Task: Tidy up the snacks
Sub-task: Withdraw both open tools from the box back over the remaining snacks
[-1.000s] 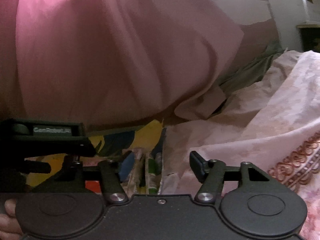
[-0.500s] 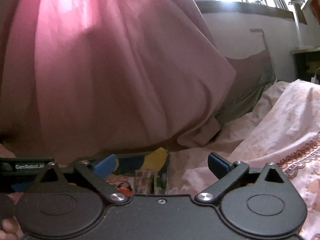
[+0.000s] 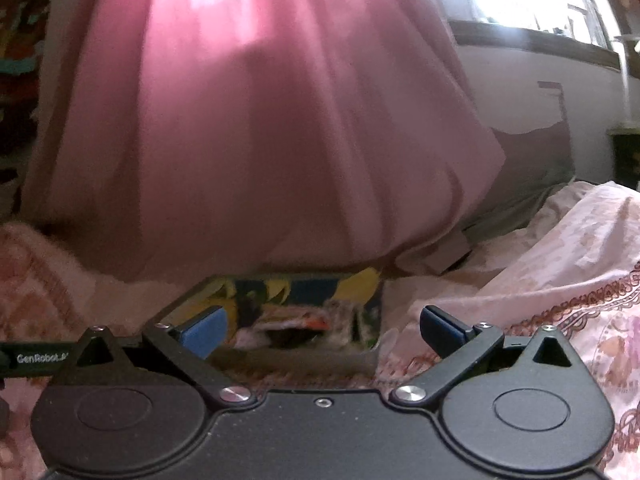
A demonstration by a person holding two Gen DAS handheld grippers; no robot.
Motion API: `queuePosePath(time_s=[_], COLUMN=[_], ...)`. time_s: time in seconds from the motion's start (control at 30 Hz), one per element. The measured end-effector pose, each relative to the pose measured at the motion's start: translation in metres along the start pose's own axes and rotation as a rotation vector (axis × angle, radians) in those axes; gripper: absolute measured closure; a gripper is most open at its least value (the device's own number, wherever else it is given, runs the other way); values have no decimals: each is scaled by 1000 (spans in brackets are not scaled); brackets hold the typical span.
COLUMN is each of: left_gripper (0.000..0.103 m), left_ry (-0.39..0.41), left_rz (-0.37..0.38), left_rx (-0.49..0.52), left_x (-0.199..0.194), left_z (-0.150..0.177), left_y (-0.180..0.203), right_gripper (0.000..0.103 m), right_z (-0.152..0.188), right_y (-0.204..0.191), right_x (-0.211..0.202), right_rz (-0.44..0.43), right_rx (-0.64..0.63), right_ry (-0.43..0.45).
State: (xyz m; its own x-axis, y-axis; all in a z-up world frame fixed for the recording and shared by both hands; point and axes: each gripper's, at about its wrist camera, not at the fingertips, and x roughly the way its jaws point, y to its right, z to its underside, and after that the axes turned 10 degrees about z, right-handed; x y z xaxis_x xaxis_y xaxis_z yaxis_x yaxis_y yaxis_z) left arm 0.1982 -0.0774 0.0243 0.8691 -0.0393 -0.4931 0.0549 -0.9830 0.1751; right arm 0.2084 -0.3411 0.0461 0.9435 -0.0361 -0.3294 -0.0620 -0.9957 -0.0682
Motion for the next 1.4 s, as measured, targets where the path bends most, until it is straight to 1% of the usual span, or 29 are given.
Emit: queuePosePath(time_s=[0.17,0.4,0.53,0.63,0.73,0.8,0.9,1.0,1.17,1.4], left_gripper=[1,1,0,0,0,0,0,0,0,1], left_ry=[7,7,4,-22,-49,-64,-62,-56,-50,-63], left_rz=[-29,-23,-16,-14,-7,-4,-5,-11,-19,-10], left_rx=[51,126,131,121,121,104,82,84,77,98], left_x=[-20,-38,-45,-44,-43,-42,-42,-43,-40,-31], left_z=[21,46,61,73,79,81,83,82,79,80], left_y=[-16,-35,-48,-59,-67,-71,-78,-81,-85,-85], right_gripper=[1,1,1,1,1,1,1,1,1,1], right_z=[18,45,59,68,72,73,74,77,79,78], right_y=[-23,-50,-59,-63,-66,-67,-70,-74,-81,-84], right_x=[-24,-45,-54,-58,-60,-61,-59,-55,-51,-45], right_rz=[-23,-27,-11,4,21,25,22,6,-27,-60], right_rx=[-49,-109,-118,-137,-154,-161,-169,-182,-200,-182], right_ry=[-48,-138,-190,-219,-232,-232,-233,-245,-242,-247])
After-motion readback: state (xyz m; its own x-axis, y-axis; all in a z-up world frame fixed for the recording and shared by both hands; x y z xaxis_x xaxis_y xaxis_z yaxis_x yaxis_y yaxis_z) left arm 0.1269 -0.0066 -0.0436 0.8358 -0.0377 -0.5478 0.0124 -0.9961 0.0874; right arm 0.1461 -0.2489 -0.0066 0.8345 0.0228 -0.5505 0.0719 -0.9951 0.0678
